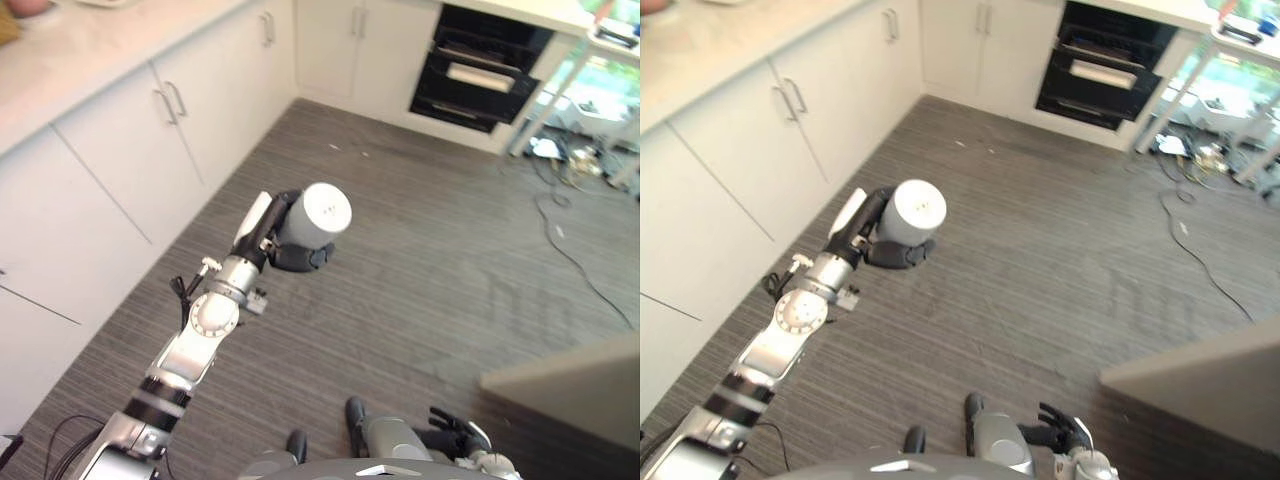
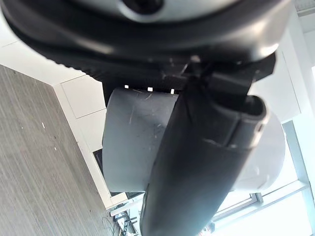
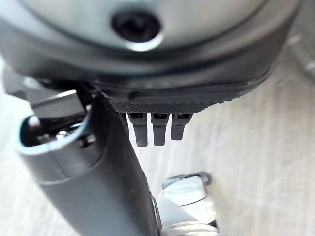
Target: Place the dishes in the dishwasher.
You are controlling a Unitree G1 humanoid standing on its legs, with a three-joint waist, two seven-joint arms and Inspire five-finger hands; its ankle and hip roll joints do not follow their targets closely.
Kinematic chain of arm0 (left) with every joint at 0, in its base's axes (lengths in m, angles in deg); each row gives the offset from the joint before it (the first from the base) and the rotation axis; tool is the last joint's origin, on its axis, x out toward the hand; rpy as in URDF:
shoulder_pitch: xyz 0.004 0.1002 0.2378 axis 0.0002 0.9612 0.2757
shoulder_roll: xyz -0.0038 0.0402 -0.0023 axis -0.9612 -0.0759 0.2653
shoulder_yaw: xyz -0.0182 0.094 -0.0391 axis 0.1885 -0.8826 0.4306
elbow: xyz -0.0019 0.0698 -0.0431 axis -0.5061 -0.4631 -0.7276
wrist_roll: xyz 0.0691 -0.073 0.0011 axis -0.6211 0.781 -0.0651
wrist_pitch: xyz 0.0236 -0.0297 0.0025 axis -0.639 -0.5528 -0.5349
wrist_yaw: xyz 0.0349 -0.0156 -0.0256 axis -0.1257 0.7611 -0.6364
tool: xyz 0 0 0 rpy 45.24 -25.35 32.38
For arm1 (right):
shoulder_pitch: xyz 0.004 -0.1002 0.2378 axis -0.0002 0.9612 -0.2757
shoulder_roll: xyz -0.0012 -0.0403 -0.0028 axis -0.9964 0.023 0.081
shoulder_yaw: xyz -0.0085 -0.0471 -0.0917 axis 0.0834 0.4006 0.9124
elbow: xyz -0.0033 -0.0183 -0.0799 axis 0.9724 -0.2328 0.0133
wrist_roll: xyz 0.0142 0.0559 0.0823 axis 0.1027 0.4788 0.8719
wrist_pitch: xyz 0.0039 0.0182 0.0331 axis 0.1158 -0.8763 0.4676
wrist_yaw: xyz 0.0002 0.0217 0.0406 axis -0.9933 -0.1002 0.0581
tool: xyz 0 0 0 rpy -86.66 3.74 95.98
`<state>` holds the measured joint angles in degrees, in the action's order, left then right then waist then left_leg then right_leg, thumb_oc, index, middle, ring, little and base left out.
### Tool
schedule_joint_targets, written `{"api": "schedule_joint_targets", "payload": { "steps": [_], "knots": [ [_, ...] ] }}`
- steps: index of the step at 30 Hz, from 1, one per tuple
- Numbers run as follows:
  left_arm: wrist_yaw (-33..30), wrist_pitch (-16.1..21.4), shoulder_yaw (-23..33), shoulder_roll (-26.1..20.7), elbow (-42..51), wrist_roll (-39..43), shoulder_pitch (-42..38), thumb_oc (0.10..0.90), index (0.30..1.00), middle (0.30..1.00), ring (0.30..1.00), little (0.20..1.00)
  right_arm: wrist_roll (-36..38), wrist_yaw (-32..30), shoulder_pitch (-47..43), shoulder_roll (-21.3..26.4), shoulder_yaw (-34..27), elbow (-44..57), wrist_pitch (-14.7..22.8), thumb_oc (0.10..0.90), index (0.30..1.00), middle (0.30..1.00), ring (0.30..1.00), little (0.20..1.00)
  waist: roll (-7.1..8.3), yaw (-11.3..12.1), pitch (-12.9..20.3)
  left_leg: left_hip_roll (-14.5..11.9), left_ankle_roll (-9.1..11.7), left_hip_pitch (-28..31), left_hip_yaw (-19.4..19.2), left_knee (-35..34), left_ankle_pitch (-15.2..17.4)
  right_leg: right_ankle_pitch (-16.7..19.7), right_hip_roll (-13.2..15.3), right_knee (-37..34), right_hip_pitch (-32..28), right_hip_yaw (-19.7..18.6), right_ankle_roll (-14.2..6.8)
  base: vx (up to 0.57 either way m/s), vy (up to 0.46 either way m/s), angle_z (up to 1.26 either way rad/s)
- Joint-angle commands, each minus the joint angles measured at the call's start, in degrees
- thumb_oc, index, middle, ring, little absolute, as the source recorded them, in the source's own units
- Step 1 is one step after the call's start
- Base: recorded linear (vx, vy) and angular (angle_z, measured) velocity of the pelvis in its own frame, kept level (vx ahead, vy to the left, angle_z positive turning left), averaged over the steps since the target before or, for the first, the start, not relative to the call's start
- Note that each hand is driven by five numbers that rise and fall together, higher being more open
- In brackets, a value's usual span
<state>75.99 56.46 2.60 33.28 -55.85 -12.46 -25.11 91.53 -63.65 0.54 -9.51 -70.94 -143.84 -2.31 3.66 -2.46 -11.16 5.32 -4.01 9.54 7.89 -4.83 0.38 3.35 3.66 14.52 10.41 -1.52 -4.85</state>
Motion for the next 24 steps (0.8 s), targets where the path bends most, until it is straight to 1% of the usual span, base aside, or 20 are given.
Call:
{"api": "schedule_joint_targets", "payload": {
  "steps": [1,4,6,8,9,11,12,13,14,15,17,18,19,21,23,24],
  "knots": [
    [-1.06,5.12,5.27,-1.00,4.29,2.44,-7.49,0.400,0.300,0.300,0.300,0.300,0.49,-0.65,0.15,1.38,0.45,-1.40,0.18,0.800,0.900,0.900,0.900,0.900,-0.40,-0.41,1.62,-5.46,5.89,-5.07,-2.16,-0.17,-0.75,-1.20,5.38,-12.26,-13.87,2.96,-4.65,0.08,-0.051,-0.08],
    [-0.13,4.52,5.05,-1.36,4.97,3.65,-5.51,0.400,0.300,0.300,0.300,0.300,0.39,-0.20,0.52,0.86,0.61,-1.60,-0.04,0.800,0.900,0.900,0.900,0.900,-0.25,0.48,3.86,-6.17,6.50,-4.07,-1.90,-0.17,-0.02,-1.90,5.14,-15.34,-16.51,4.25,-4.50,0.11,-0.063,-0.02],
    [-0.15,4.59,4.96,-1.51,4.93,4.07,-5.06,0.400,0.300,0.300,0.300,0.300,0.51,0.09,0.55,1.50,0.64,-0.81,0.02,0.800,0.900,0.900,0.900,0.900,-0.07,0.44,4.18,-6.35,6.60,-3.82,-1.93,-0.17,0.12,-1.82,5.11,-15.95,-16.97,4.41,-4.44,0.07,-0.065,-0.02],
    [-0.20,4.43,4.62,-1.46,4.88,3.85,-4.82,0.400,0.300,0.300,0.300,0.300,-1.44,-0.22,0.12,1.42,2.07,-0.85,-0.29,0.800,0.900,0.900,0.900,0.900,-0.10,0.45,4.75,-6.72,6.67,-3.36,-2.56,-0.17,0.46,-1.48,5.14,-17.32,-17.50,4.51,-4.62,0.07,-0.079,-0.31],
    [-0.08,4.46,5.13,-1.92,5.23,3.34,-3.75,0.400,0.300,0.300,0.300,0.300,-1.85,0.01,0.35,1.17,2.32,-0.32,-0.33,0.800,0.900,0.900,0.900,0.900,-0.23,0.23,5.33,-7.21,6.61,-2.63,-3.79,-0.17,0.89,-1.10,5.16,-18.28,-17.77,3.84,-4.71,0.08,-0.065,-0.42],
    [0.21,4.48,5.60,-2.14,5.87,2.88,-2.69,0.400,0.300,0.300,0.300,0.300,-1.69,0.75,1.08,0.84,2.63,0.87,-0.19,0.800,0.900,0.900,0.900,0.900,-0.36,-0.02,5.73,-7.60,6.64,-1.86,-4.99,-0.17,1.29,-0.97,5.09,-18.80,-17.90,3.07,-4.60,0.08,-0.049,-0.28],
    [1.30,4.53,3.88,-1.74,5.95,3.75,-3.44,0.400,0.300,0.300,0.300,0.300,-0.19,-2.32,-5.48,0.65,2.58,-4.99,-1.21,0.800,0.900,0.900,0.900,0.900,-0.76,1.41,6.51,-7.63,6.65,-1.69,-4.79,-0.17,1.54,-1.12,5.32,-19.24,-18.30,3.63,-4.58,0.06,-0.030,-0.49],
    [1.31,4.54,3.89,-1.76,5.88,3.77,-3.68,0.400,0.300,0.300,0.300,0.300,-0.14,-2.28,-5.87,0.62,2.53,-5.35,-1.06,0.800,0.900,0.900,0.900,0.900,-0.76,1.47,6.27,-7.64,6.66,-1.63,-4.83,-0.17,1.56,-1.13,5.31,-19.21,-18.33,3.58,-4.57,0.06,-0.011,-0.75],
    [0.60,4.34,3.82,-1.54,6.60,3.50,-3.12,0.400,0.300,0.300,0.300,0.300,-0.71,-1.84,-3.99,-1.25,2.56,-5.92,-0.20,0.800,0.900,0.900,0.900,0.900,-1.31,1.56,6.43,-7.68,6.66,-1.56,-4.86,-0.17,1.49,-1.00,5.43,-19.45,-18.43,3.84,-4.68,0.03,0.006,-0.66],
    [0.18,4.58,4.24,-1.30,6.03,3.68,-3.09,0.400,0.300,0.300,0.300,0.300,-1.54,-1.13,-2.73,-1.87,3.47,-6.11,-0.03,0.800,0.900,0.900,0.900,0.900,-1.63,0.90,6.53,-7.73,6.67,-1.30,-5.50,-0.17,1.67,-0.79,5.47,-19.50,-18.34,3.34,-4.84,0.04,0.010,-0.38],
    [-0.55,5.21,4.95,-2.09,6.32,2.07,-1.69,0.400,0.300,0.300,0.300,0.300,-3.14,-0.58,-2.47,-2.55,4.45,-6.48,0.42,0.800,0.900,0.900,0.900,0.900,-2.43,0.12,6.53,-8.19,6.80,-0.12,-8.60,-0.17,2.30,-0.05,5.56,-19.52,-17.50,1.50,-5.11,0.04,0.013,-0.09],
    [-0.55,5.22,4.97,-2.10,6.32,2.07,-1.68,0.400,0.300,0.300,0.300,0.300,-3.14,-0.58,-2.48,-2.55,4.46,-6.48,0.43,0.800,0.900,0.900,0.900,0.900,-2.44,0.24,6.50,-8.21,6.80,-0.06,-8.75,-0.17,2.33,-0.03,5.53,-19.52,-17.48,1.35,-5.11,0.04,0.000,-0.39],
    [-0.60,5.47,5.08,-2.68,6.85,1.59,-1.35,0.400,0.300,0.300,0.300,0.300,-4.03,-0.58,-2.68,-2.36,5.09,-6.18,0.61,0.800,0.900,0.900,0.900,0.900,-2.69,0.23,6.65,-8.48,6.95,0.30,-10.21,-0.17,2.50,0.32,5.72,-19.46,-17.03,1.32,-5.42,0.04,-0.021,-0.69],
    [-0.62,5.43,5.19,-3.22,7.22,0.71,-1.02,0.400,0.300,0.300,0.300,0.300,-4.95,-0.38,-2.97,-2.40,5.81,-5.84,0.67,0.800,0.900,0.900,0.900,0.900,-2.83,0.23,6.76,-8.80,7.18,0.72,-11.56,-0.17,2.72,0.52,5.87,-19.33,-16.85,1.79,-5.76,0.05,-0.034,-0.73],
    [-0.52,5.56,5.23,-3.41,7.35,0.48,-0.91,0.400,0.300,0.300,0.300,0.300,-5.21,-0.31,-2.88,-2.48,6.07,-5.68,0.78,0.800,0.900,0.900,0.900,0.900,-2.88,0.25,6.84,-9.02,7.33,0.86,-12.06,-0.17,2.76,0.51,5.88,-19.28,-16.89,2.06,-5.74,0.04,-0.034,-0.67],
    [-0.41,5.58,5.14,-3.42,7.37,0.36,-0.64,0.400,0.300,0.300,0.300,0.300,-5.86,-0.06,-2.61,-2.45,6.69,-5.45,0.79,0.800,0.900,0.900,0.900,0.900,-3.01,0.02,7.07,-9.56,7.68,1.21,-12.39,-0.17,2.68,0.16,5.60,-19.21,-17.32,2.73,-5.38,0.04,-0.050,-0.56]
  ]
}}
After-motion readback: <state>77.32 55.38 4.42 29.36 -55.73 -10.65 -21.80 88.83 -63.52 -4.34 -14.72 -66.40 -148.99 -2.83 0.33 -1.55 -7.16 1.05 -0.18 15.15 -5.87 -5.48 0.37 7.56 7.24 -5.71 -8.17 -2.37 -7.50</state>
